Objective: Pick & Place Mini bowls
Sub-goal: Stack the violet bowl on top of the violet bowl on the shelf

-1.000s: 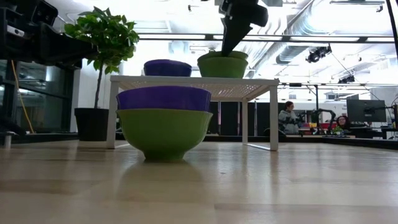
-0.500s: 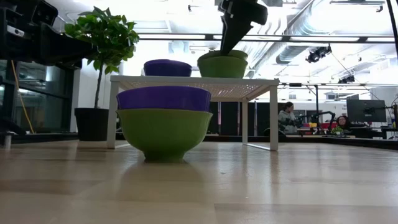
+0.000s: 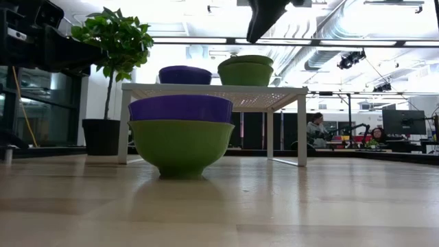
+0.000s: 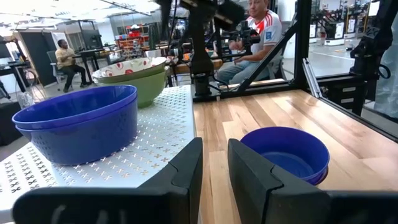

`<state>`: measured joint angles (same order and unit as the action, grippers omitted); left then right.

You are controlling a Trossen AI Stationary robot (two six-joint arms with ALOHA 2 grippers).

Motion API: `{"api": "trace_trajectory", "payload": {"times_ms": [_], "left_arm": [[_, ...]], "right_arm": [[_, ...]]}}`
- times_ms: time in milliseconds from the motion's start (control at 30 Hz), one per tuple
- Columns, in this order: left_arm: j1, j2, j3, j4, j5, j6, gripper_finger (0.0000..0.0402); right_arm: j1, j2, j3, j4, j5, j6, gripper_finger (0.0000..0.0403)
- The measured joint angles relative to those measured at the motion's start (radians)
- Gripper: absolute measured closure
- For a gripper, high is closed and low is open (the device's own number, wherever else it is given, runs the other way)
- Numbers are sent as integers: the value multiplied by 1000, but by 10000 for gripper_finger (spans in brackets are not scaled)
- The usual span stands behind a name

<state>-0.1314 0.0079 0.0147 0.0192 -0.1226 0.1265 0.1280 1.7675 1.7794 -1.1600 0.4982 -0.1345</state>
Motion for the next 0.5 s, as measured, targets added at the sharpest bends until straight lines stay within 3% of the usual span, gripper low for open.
{"api": "trace_trajectory", "payload": {"times_ms": [500], "left_arm": [[0, 0, 0, 0, 0, 0, 330]], "right_arm": [[119, -17, 0, 16, -89, 64, 279]]}}
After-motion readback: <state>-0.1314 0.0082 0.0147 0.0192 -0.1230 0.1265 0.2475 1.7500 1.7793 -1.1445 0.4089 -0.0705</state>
